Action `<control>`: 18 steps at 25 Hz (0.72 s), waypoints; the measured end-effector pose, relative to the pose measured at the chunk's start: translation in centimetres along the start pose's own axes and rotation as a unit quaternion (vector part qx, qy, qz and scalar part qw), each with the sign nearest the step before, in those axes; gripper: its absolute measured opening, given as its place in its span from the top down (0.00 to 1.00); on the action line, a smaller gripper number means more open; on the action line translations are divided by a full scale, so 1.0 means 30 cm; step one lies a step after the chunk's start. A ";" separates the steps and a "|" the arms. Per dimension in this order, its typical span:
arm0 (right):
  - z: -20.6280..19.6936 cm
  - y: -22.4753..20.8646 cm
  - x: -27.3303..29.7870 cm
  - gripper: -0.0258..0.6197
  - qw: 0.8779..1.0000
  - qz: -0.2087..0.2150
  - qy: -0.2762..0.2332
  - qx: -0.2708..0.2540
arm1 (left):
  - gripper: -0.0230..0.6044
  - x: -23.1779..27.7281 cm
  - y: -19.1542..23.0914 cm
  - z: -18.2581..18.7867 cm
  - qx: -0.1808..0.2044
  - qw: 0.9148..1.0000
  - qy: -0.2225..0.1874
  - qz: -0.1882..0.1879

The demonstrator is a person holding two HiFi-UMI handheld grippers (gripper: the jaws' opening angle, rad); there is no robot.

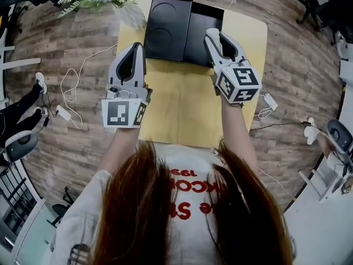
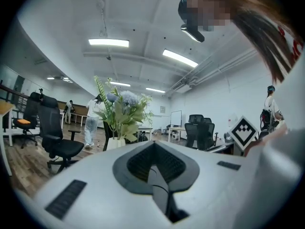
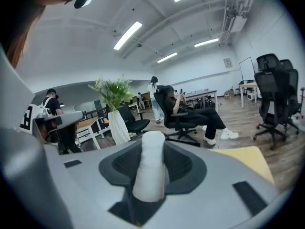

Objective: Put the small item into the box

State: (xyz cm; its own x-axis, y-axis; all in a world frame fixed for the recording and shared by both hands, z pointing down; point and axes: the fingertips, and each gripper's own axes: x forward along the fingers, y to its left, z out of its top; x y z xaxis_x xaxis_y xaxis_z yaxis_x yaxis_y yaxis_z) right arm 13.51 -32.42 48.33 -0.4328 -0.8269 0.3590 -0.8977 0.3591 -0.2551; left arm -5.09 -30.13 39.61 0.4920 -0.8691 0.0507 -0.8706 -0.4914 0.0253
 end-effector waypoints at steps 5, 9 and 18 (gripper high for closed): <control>-0.119 -0.019 0.064 0.72 0.998 -0.015 0.060 -0.013 | 0.95 -0.018 0.003 -0.042 -0.003 1.000 0.013 0.005; -0.150 -0.021 0.082 0.70 0.997 -0.016 0.075 -0.017 | 0.95 -0.026 0.015 -0.056 -0.004 1.000 0.016 0.011; -0.021 -0.017 0.022 0.91 0.999 -0.023 0.011 -0.037 | 0.95 -0.017 0.016 -0.020 0.000 1.000 0.004 0.014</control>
State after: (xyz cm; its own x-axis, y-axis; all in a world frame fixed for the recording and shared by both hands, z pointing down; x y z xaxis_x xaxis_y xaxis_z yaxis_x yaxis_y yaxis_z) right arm 13.64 -32.87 49.26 -0.3912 -0.8343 0.3886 -0.9203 0.3517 -0.1714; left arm -5.77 -29.87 40.19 0.4679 -0.8818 0.0599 -0.8838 -0.4673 0.0246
